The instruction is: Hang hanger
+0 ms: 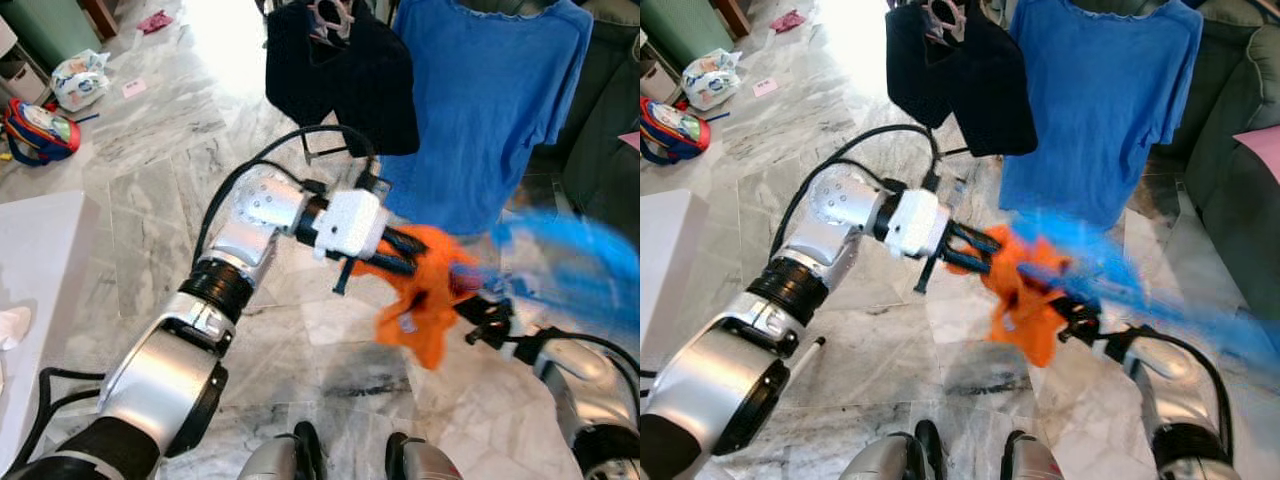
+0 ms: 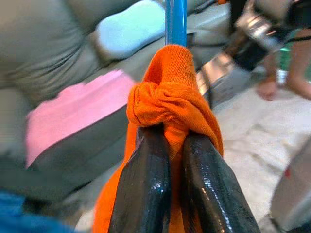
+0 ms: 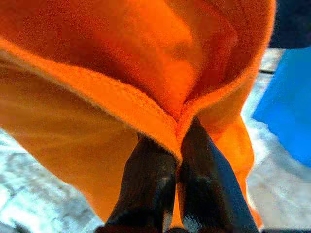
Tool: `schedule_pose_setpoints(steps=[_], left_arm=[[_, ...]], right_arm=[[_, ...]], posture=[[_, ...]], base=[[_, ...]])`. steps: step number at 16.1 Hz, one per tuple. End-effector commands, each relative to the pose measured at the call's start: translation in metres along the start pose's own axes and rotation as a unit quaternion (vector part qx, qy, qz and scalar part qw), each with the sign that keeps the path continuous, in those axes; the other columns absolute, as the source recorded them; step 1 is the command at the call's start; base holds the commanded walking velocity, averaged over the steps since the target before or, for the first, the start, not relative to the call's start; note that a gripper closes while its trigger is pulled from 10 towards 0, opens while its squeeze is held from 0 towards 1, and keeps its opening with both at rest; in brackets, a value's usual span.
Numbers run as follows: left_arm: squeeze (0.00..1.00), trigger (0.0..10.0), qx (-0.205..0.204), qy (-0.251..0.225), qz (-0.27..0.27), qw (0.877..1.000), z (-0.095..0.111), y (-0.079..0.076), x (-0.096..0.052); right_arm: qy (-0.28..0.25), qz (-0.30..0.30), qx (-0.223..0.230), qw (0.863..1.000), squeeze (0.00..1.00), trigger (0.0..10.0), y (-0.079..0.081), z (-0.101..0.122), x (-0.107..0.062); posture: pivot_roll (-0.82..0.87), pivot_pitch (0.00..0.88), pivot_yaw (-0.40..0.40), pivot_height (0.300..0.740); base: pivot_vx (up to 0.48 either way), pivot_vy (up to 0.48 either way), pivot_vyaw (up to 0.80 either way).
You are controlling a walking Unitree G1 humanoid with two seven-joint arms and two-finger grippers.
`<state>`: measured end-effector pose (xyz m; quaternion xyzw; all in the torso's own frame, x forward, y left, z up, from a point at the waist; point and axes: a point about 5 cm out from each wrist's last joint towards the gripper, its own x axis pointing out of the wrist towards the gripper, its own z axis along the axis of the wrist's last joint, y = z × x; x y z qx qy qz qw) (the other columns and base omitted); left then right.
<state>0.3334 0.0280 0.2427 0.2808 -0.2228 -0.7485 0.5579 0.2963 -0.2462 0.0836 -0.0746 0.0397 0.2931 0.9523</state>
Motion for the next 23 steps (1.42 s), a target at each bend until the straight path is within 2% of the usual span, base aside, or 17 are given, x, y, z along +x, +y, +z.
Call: schedule_pose_setpoints(steps=[1,2,5,7,9,10,11,12,14,15,17,19,21,23], left_arm=[[0.0,10.0,0.006,0.036,0.063,0.997,-0.006,0.006,-0.009],[0.0,10.0,-0.003,0.07,0.103,0.992,-0.015,0.007,-0.015],[0.0,10.0,-0.026,0.116,0.179,0.977,-0.03,0.006,-0.024],[0.0,10.0,-0.039,0.133,0.213,0.967,-0.039,0.002,-0.026],[0.0,10.0,-0.035,0.15,0.229,0.961,-0.045,-0.002,-0.025],[0.0,10.0,-0.035,0.15,0.229,0.961,-0.045,-0.002,-0.025],[0.0,10.0,-0.027,0.159,0.232,0.959,-0.048,-0.007,-0.025],[0.0,10.0,-0.02,0.163,0.231,0.959,-0.051,-0.014,-0.026],[0.0,10.0,-0.041,0.12,0.264,0.956,-0.052,-0.022,-0.031],[0.0,10.0,-0.056,0.105,0.277,0.953,-0.053,-0.024,-0.033],[0.0,10.0,-0.057,0.111,0.282,0.951,-0.056,-0.027,-0.033],[0.0,10.0,-0.052,0.104,0.285,0.951,-0.055,-0.028,-0.028],[0.0,10.0,-0.046,0.098,0.293,0.95,-0.053,-0.025,-0.024],[0.0,10.0,-0.042,0.097,0.301,0.948,-0.052,-0.023,-0.022]], right_arm=[[-0.029,-0.011,-0.017,0.999,0.0,0.0,-0.001,0.009,-0.006],[-0.035,-0.012,-0.025,0.999,0.0,0.0,-0.001,0.012,-0.01],[-0.025,0.015,-0.05,0.998,0.0,0.0,0.008,0.014,-0.017],[-0.007,0.035,-0.082,0.996,0.0,0.0,0.014,0.017,-0.021],[0.015,0.016,-0.115,0.993,0.0,0.0,0.01,0.018,-0.023],[0.015,0.016,-0.115,0.993,0.0,0.0,0.01,0.018,-0.023],[0.031,-0.022,-0.142,0.989,0.0,0.0,0.001,0.018,-0.024],[0.05,-0.085,-0.155,0.983,0.0,0.0,-0.012,0.019,-0.025],[0.052,-0.193,-0.129,0.971,0.0,0.0,-0.032,0.022,-0.025],[0.055,-0.222,-0.118,0.966,0.0,0.0,-0.037,0.022,-0.025],[0.055,-0.237,-0.105,0.964,0.0,0.0,-0.039,0.022,-0.022],[0.068,-0.241,-0.13,0.959,0.0,0.0,-0.038,0.022,-0.015],[0.052,-0.257,-0.127,0.957,0.0,0.0,-0.039,0.027,-0.011],[0.044,-0.26,-0.142,0.954,0.0,0.0,-0.038,0.031,-0.008]], posture=[[-0.05,0.249,0.132,0.74],[-0.05,0.248,0.134,0.74],[-0.07,0.25,0.136,0.74],[-0.09,0.25,0.137,0.74],[-0.1,0.248,0.138,0.74],[-0.1,0.248,0.138,0.74],[-0.1,0.247,0.139,0.74],[-0.1,0.245,0.139,0.74],[-0.1,0.243,0.138,0.74],[-0.1,0.241,0.138,0.74],[-0.1,0.24,0.135,0.74],[-0.1,0.24,0.13,0.74],[-0.1,0.242,0.129,0.74],[-0.1,0.244,0.129,0.74]], base=[[0.0,0.0,0.0],[0.0,0.0,0.0],[0.0,0.0,0.0],[0.0,0.0,0.0],[0.0,0.0,0.0],[0.0,0.0,0.0],[0.0,0.0,0.0],[0.0,0.0,0.0],[0.0,0.0,0.0],[0.0,0.0,0.0],[0.0,0.0,0.0],[0.0,0.0,0.0],[0.0,0.0,0.0],[0.0,0.0,0.0]])
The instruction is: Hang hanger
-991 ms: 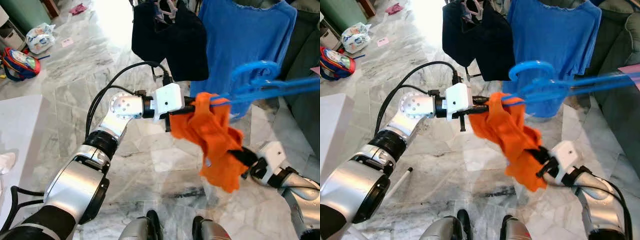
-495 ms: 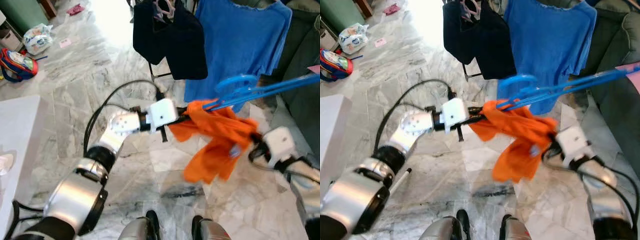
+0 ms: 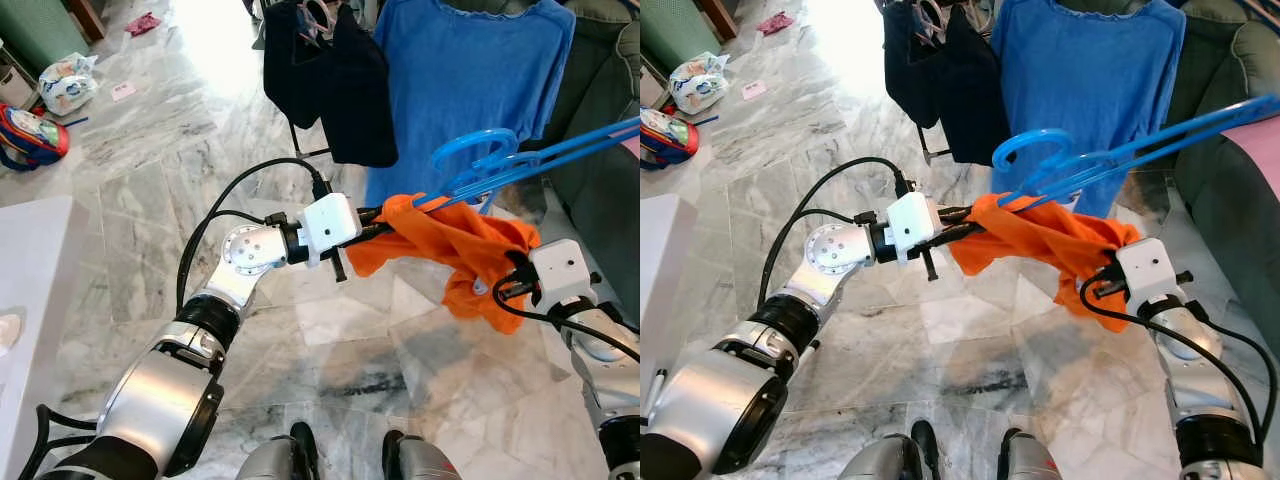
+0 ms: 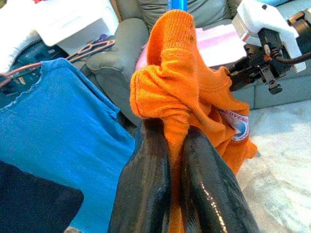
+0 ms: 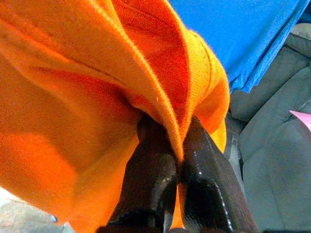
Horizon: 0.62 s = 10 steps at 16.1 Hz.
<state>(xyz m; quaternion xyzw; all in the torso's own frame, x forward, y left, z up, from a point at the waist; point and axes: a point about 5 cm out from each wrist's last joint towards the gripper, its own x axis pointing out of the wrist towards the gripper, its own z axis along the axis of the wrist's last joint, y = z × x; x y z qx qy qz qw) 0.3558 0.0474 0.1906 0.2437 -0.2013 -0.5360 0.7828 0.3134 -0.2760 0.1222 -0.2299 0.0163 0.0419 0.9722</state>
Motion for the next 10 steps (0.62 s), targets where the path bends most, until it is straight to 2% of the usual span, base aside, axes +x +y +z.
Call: schedule_pose_setpoints(steps=[1,2,3,4,5,6,7,8,10], left_arm=[[0.0,10.0,0.005,-0.005,0.022,1.0,0.0015,0.0062,-0.0046],[0.0,10.0,0.004,-0.009,0.022,1.0,0.0028,0.0062,-0.0031],[0.0,10.0,0.004,-0.014,0.021,1.0,0.0042,0.0061,-0.0017],[0.0,10.0,0.005,-0.016,0.02,1.0,0.0047,0.0061,-0.0015],[0.0,10.0,0.005,-0.017,0.021,1.0,0.0053,0.007,-0.0014],[0.0,10.0,0.002,-0.019,0.021,1.0,0.0057,0.0077,-0.0015],[0.0,10.0,0.003,-0.019,0.021,1.0,0.0059,0.0079,-0.0016],[0.0,10.0,0.002,-0.02,0.02,1.0,0.0059,0.0078,-0.0018],[0.0,10.0,0.003,-0.018,0.018,1.0,0.005,0.0073,-0.0031]], right_arm=[[0.002,-0.006,0.004,1.0,0.0,0.4,0.0026,-0.0022,-0.001],[0.003,-0.003,0.01,1.0,0.0,4.8,0.0045,-0.0038,-0.0016],[0.006,-0.006,0.019,1.0,1.0,10.0,0.005,-0.0061,-0.0024],[0.006,-0.008,0.021,1.0,1.0,10.0,0.0049,-0.007,-0.0028],[0.005,-0.012,0.032,0.999,1.0,0.0,0.0034,-0.0077,-0.0034],[-0.001,-0.01,0.042,0.999,1.0,0.0,0.0029,-0.0075,-0.0036],[0.0,-0.009,0.039,0.999,0.1,0.0,0.0031,-0.0078,-0.0033],[-0.002,-0.002,0.049,0.999,0.0,0.0,0.0056,-0.0078,-0.0029],[-0.001,0.004,0.049,0.999,0.0,0.0,0.0095,-0.0084,-0.0023]], posture=[[-0.1,0.245,0.13,0.74],[-0.1,0.246,0.129,0.74],[-0.1,0.247,0.13,0.74],[-0.1,0.247,0.13,0.74],[-0.1,0.247,0.13,0.74],[-0.1,0.247,0.131,0.74],[-0.1,0.247,0.13,0.74],[-0.1,0.246,0.13,0.74],[-0.09,0.245,0.129,0.74]], base=[[0.0,0.0,0.0],[0.0,0.0,0.0],[0.0,0.0,0.0],[0.0,0.0,0.0],[0.0,0.0,0.0],[0.0,0.0,0.0],[0.0,0.0,0.0],[0.0,0.0,0.0],[0.0,0.0,0.0]])
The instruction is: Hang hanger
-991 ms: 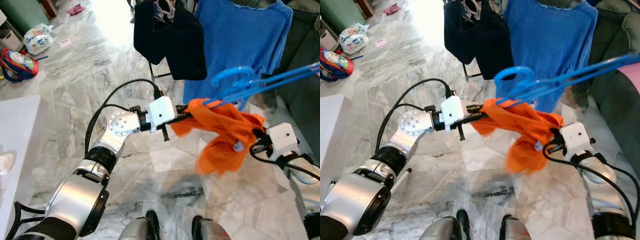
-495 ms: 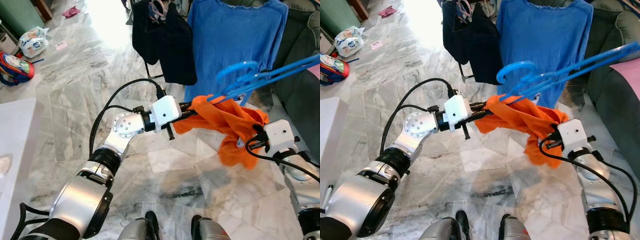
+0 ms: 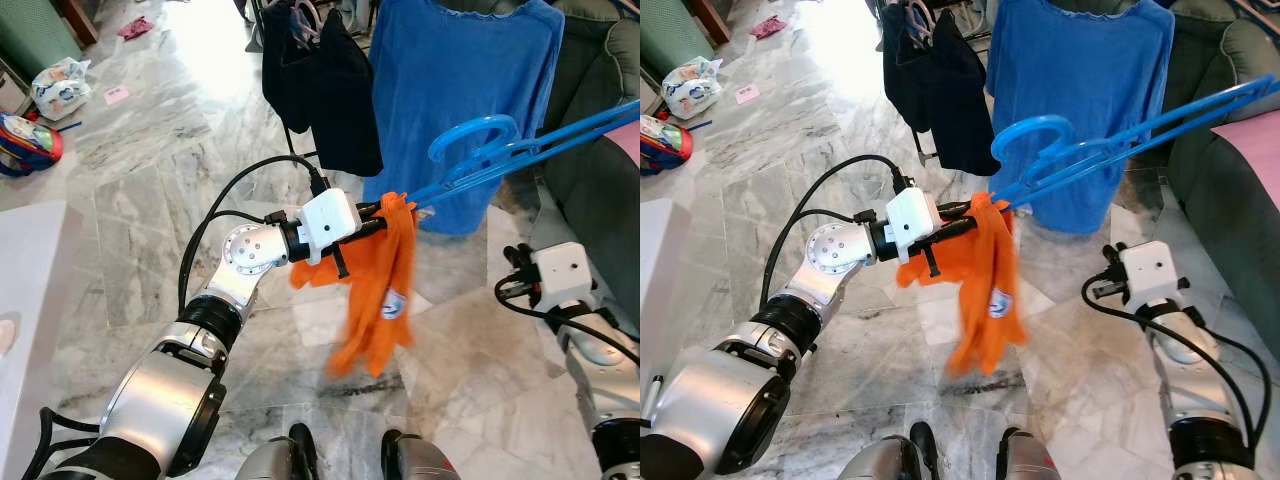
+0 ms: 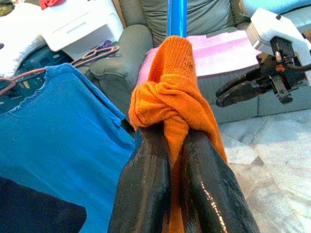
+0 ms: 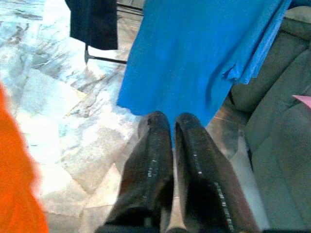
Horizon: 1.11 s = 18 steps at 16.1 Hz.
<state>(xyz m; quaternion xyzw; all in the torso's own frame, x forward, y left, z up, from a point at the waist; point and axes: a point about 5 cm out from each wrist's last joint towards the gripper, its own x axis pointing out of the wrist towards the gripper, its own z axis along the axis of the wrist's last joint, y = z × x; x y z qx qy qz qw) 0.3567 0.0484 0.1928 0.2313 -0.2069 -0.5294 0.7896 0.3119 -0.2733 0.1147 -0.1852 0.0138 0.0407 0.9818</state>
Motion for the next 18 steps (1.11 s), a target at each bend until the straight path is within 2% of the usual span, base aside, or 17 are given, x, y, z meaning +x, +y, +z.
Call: schedule_pose_setpoints(steps=[1,4,5,6,7,8,11,12,13,14,18], left_arm=[[0.0,10.0,0.01,-0.01,0.005,1.0,0.004,0.005,-0.003],[0.0,10.0,0.024,-0.004,-0.028,0.999,0.004,0.002,-0.005],[0.0,10.0,0.027,-0.002,-0.043,0.999,0.005,0.003,-0.005],[0.0,10.0,0.029,-0.001,-0.056,0.998,0.009,0.01,-0.006],[0.0,10.0,0.03,-0.003,-0.062,0.998,0.011,0.014,-0.006],[0.0,10.0,0.035,-0.005,-0.073,0.997,0.015,0.018,-0.007],[0.0,10.0,0.057,0.001,-0.111,0.992,0.019,0.023,-0.01],[0.0,10.0,0.078,0.0,-0.127,0.989,0.027,0.03,-0.01],[0.0,10.0,0.085,-0.002,-0.132,0.988,0.029,0.032,-0.01],[0.0,10.0,0.113,-0.003,-0.145,0.983,0.035,0.034,-0.008],[0.0,10.0,0.175,-0.027,-0.157,0.972,0.053,0.041,-0.003]], right_arm=[[0.003,0.006,0.006,1.0,0.0,0.0,0.004,-0.003,-0.001],[-0.011,0.046,0.009,0.999,0.0,0.0,0.015,-0.002,-0.001],[-0.013,0.06,0.009,0.998,0.0,6.3,0.018,-0.001,-0.001],[-0.015,0.092,0.014,0.996,0.0,10.0,0.024,-0.002,-0.004],[-0.017,0.098,0.028,0.995,0.0,10.0,0.025,-0.002,-0.005],[-0.017,0.106,0.042,0.993,1.0,10.0,0.025,-0.003,-0.007],[-0.017,0.163,0.053,0.985,1.0,10.0,0.032,-0.006,-0.019],[-0.01,0.186,0.051,0.981,1.0,10.0,0.031,-0.01,-0.026],[-0.008,0.19,0.051,0.98,1.0,10.0,0.03,-0.01,-0.028],[-0.004,0.193,0.047,0.98,1.0,10.0,0.027,-0.011,-0.03],[0.007,0.201,0.03,0.979,1.0,10.0,0.016,-0.011,-0.033]], posture=[[-0.09,0.245,0.128,0.74],[-0.08,0.243,0.122,0.74],[-0.08,0.244,0.123,0.74],[-0.07,0.245,0.125,0.74],[-0.07,0.246,0.127,0.74],[-0.07,0.247,0.131,0.74],[-0.08,0.25,0.138,0.74],[-0.08,0.255,0.141,0.74],[-0.08,0.258,0.143,0.74],[-0.08,0.259,0.144,0.74],[-0.08,0.259,0.148,0.74]], base=[[0.0,0.0,0.0],[0.0,0.0,0.0],[0.0,0.0,0.0],[0.0,0.0,0.0],[0.0,0.0,0.0],[0.0,0.0,0.0],[0.0,0.0,0.0],[0.0,0.0,0.0],[0.0,0.0,0.0],[0.0,0.0,0.0],[0.0,0.0,0.0]])
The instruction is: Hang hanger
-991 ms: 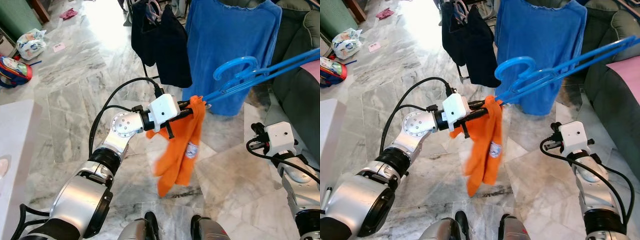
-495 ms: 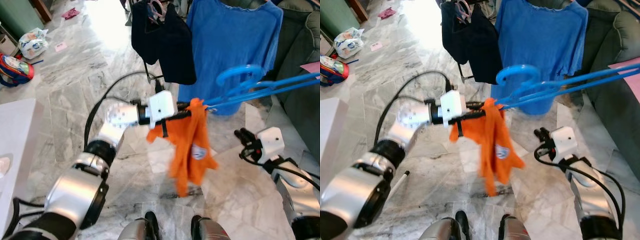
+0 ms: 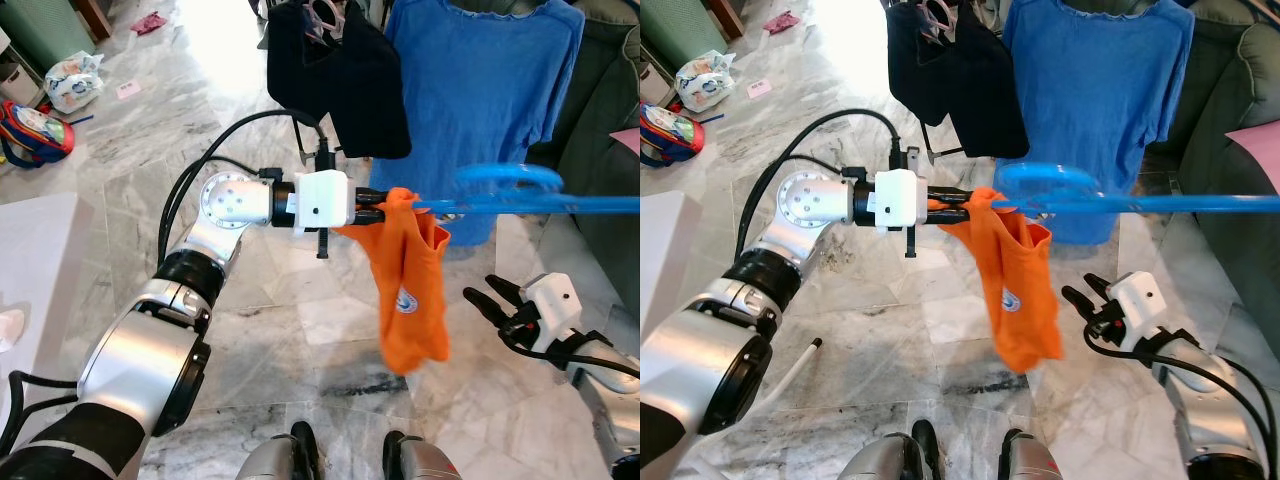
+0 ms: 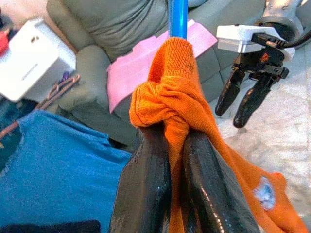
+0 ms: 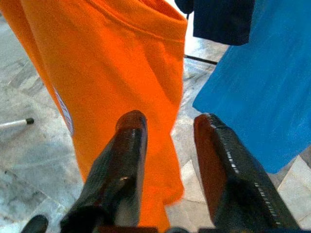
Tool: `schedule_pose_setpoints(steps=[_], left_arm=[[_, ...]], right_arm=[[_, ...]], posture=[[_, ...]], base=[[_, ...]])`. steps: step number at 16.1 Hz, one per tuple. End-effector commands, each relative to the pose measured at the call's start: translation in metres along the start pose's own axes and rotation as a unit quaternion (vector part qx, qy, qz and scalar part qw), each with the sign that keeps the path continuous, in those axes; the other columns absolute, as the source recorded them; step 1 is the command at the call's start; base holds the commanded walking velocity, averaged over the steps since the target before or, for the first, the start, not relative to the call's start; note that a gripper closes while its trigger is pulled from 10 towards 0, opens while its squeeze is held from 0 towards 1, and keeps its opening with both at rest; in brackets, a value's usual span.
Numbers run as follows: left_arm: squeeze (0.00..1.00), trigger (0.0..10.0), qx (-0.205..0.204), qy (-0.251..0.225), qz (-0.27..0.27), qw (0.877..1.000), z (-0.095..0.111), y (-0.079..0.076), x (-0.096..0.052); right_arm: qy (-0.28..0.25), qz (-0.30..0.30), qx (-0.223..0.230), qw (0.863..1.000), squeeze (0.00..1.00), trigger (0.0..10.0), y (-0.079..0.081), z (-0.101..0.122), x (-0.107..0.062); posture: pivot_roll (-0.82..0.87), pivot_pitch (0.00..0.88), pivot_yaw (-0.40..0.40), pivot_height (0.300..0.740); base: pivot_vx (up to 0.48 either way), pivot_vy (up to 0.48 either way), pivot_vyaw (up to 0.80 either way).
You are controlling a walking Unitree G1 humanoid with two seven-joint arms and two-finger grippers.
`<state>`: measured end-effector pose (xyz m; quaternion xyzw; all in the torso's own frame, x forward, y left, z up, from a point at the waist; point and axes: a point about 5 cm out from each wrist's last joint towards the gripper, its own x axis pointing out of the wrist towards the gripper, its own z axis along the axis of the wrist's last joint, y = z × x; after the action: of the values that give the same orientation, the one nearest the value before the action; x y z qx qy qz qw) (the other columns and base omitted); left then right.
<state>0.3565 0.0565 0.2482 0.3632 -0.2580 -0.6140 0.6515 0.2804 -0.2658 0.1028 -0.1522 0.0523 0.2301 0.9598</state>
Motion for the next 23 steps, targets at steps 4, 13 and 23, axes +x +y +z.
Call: schedule_pose_setpoints(steps=[4,13,23], left_arm=[[0.0,10.0,0.07,-0.031,0.006,0.997,0.018,0.014,0.002],[0.0,10.0,0.049,-0.102,-0.038,0.993,0.031,0.005,0.016],[0.0,10.0,0.013,-0.149,-0.073,0.986,0.038,-0.009,0.021]], right_arm=[[0.004,0.03,-0.02,0.999,1.0,10.0,-0.005,0.007,0.001],[0.035,0.149,-0.055,0.987,0.0,10.0,-0.021,0.024,-0.003],[0.048,0.186,-0.048,0.98,0.0,10.0,-0.046,0.038,-0.005]], posture=[[-0.07,0.26,0.148,0.74],[-0.05,0.267,0.146,0.74],[-0.03,0.267,0.145,0.74]], base=[[0.0,0.0,0.0],[0.0,0.0,0.0],[0.0,0.0,0.0]])
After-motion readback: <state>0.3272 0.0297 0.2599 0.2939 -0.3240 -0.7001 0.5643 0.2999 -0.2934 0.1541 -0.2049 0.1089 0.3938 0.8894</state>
